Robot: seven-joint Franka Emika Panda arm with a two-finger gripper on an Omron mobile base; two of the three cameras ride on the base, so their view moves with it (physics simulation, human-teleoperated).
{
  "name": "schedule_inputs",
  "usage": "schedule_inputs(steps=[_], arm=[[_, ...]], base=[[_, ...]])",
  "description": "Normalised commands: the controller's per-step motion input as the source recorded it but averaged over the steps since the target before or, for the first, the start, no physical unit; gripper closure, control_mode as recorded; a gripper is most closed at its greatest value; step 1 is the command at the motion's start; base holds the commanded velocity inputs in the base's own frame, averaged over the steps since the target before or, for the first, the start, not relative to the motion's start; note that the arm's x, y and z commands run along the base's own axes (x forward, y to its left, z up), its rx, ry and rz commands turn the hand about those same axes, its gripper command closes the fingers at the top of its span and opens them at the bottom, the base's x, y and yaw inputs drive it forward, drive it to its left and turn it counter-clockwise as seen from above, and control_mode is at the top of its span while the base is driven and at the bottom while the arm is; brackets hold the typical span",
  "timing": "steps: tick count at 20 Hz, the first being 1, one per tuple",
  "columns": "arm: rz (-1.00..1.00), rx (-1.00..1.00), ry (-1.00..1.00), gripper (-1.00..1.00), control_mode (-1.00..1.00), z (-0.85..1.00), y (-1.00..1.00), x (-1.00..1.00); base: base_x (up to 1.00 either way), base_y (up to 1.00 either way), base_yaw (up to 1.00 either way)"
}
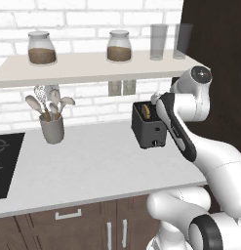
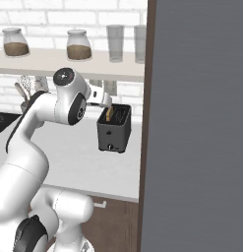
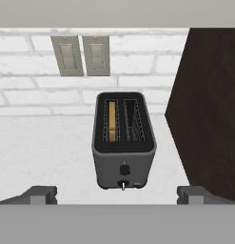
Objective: Start the toaster. Once the lever pops up, take the bread to the plate on the dining counter.
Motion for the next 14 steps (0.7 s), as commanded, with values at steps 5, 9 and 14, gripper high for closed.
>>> schedule_inputs(steps=[5, 9, 14], arm=[[0.0, 0.0, 0.0, -1.0, -1.0, 0.0, 0.0, 0.0], [0.0, 0.0, 0.0, -1.0, -1.0, 0.0, 0.0, 0.0], [0.0, 0.0, 0.0, -1.0, -1.0, 0.0, 0.0, 0.0]], base=[[0.0, 0.0, 0.0], [0.0, 0.0, 0.0], [0.0, 0.0, 0.0]])
